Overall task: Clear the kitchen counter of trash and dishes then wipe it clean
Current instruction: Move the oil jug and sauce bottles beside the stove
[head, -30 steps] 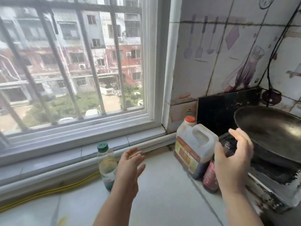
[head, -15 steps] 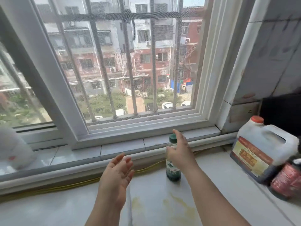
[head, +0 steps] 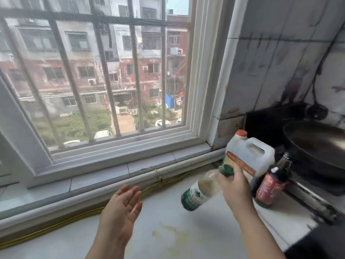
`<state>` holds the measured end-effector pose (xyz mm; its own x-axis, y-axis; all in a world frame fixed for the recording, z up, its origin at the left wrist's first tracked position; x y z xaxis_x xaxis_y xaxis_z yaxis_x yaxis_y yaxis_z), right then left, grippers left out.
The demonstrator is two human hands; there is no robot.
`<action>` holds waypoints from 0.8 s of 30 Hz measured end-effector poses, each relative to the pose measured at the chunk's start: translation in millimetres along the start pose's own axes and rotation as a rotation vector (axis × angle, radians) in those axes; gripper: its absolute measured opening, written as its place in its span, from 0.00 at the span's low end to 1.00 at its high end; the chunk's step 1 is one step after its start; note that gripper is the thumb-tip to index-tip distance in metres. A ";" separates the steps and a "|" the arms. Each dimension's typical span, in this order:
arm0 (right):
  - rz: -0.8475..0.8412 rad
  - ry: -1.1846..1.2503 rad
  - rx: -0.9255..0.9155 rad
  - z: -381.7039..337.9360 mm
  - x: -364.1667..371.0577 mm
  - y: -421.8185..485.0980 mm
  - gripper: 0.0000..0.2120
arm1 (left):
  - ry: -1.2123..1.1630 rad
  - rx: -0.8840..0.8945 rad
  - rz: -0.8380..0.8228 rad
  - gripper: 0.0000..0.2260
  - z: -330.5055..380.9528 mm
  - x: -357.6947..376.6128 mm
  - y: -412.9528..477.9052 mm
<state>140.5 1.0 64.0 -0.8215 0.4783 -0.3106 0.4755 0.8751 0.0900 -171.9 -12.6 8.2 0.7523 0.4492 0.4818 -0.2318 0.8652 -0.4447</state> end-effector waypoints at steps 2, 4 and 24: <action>0.075 -0.019 0.023 9.3 -47.6 3.5 0.11 | 0.009 -0.036 -0.013 0.11 -16.1 17.4 -2.2; 0.146 -0.113 0.029 18.0 -93.3 8.5 0.11 | 0.013 -0.069 -0.025 0.11 -32.1 34.7 -5.9; 0.485 -0.334 0.216 99.8 -221.6 65.5 0.31 | -0.036 0.062 0.081 0.09 -28.5 34.4 -47.9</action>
<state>385.1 -55.0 44.2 -0.3701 0.7380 -0.5642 0.8511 0.5129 0.1126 -117.4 -44.9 24.5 0.7075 0.5249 0.4732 -0.3294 0.8373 -0.4364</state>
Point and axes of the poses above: each hand's wrist, its own y-axis towards the middle knuckle, its own x-axis out of the palm, z = x × y, the point moved 9 cm from there along y, towards the middle knuckle, and after that the axes turned 3 degrees about x, right-handed, at the moved point
